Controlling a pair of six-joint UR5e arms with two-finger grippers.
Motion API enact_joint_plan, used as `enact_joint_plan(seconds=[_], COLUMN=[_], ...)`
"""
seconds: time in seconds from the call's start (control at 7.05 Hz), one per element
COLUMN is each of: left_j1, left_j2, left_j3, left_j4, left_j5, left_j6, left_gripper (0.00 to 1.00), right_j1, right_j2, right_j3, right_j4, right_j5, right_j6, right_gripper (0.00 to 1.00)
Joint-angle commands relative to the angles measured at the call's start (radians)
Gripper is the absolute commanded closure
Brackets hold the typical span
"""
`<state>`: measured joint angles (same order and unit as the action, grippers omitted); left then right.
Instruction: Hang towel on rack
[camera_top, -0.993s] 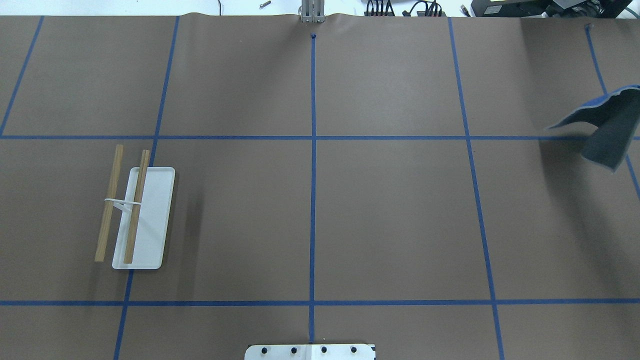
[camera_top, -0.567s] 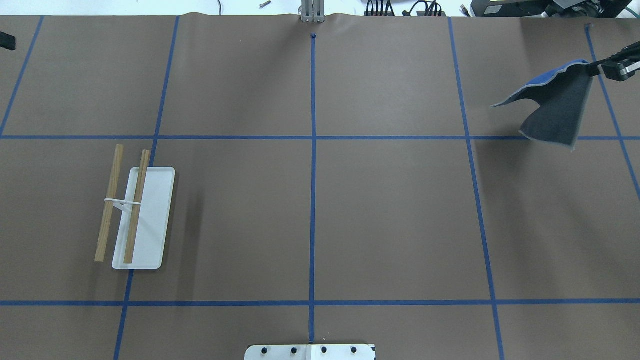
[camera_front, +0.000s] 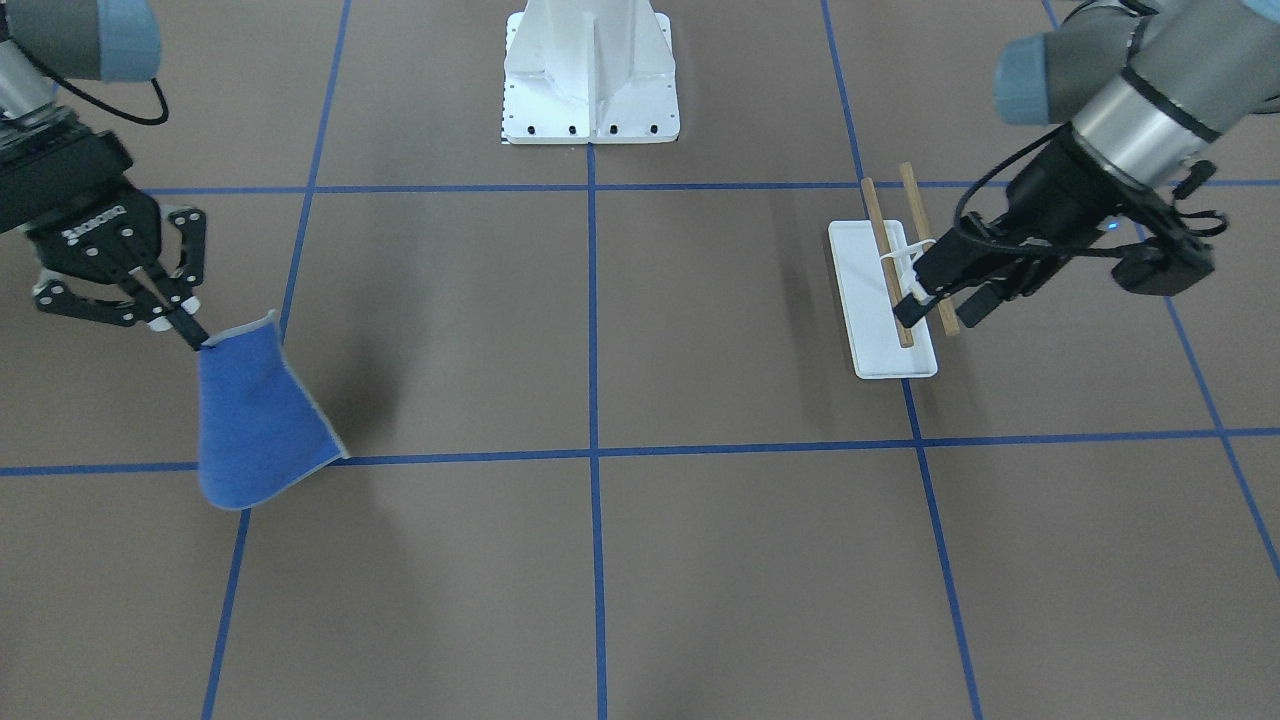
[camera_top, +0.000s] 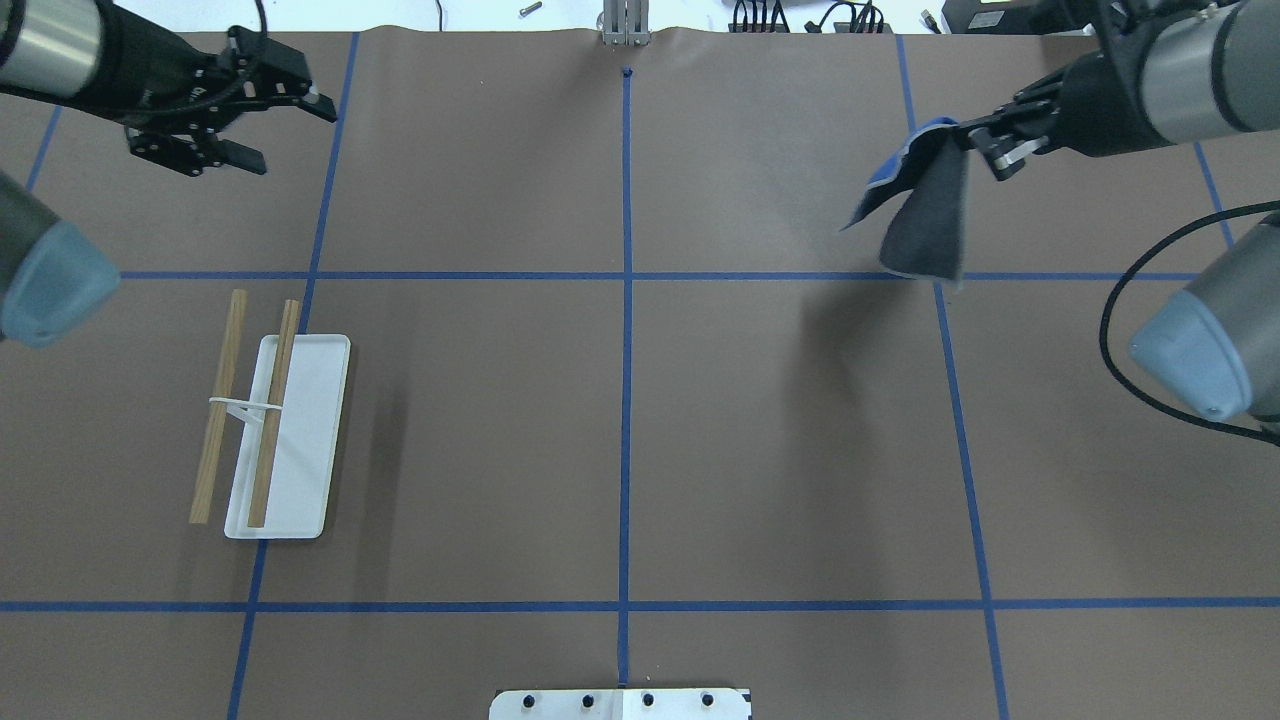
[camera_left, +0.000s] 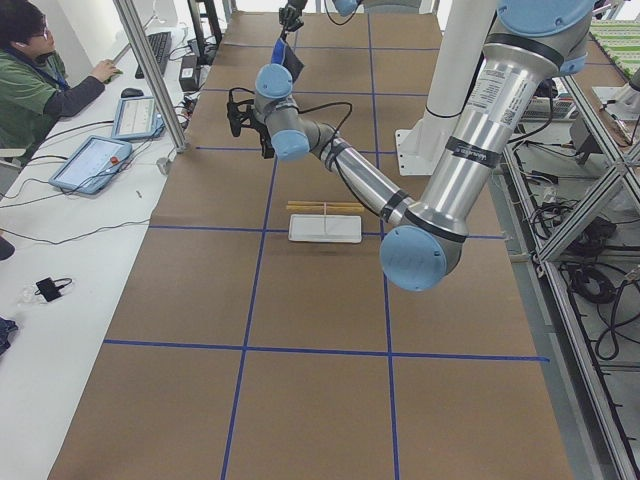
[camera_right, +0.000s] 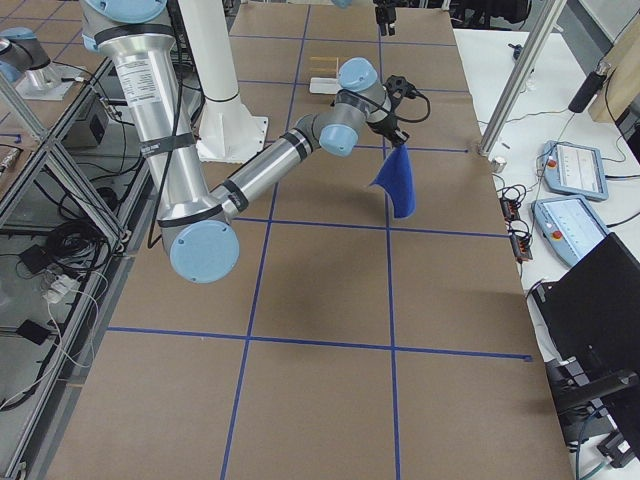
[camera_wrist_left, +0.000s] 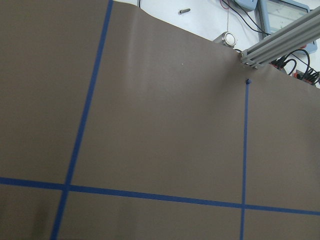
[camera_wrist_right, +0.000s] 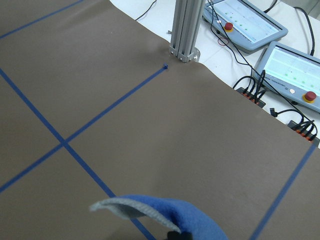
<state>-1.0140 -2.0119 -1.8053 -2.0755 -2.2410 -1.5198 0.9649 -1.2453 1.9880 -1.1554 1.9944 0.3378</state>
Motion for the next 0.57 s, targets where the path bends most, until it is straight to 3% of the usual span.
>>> enact_joint_plan(seconds=[0.0,0.43], left_j1=[0.098,0.162], left_j2=[-0.101,-0.155], left_j3=[0.032,0.038], left_j4=[-0.002,-0.059], left_j5=[0.076,0.154], left_j6=[-0.239,-0.524], left_gripper=[0.01,0.01], right_j1=[-0.172,-0.279], right_j2=[0.126,0.223], right_j3=[0.003,0.011], right_j4=[-0.061,-0.060], right_j5=[-0.195,-0.311], right_j6=[0.126,0.254], right_gripper=[1.00,1.00])
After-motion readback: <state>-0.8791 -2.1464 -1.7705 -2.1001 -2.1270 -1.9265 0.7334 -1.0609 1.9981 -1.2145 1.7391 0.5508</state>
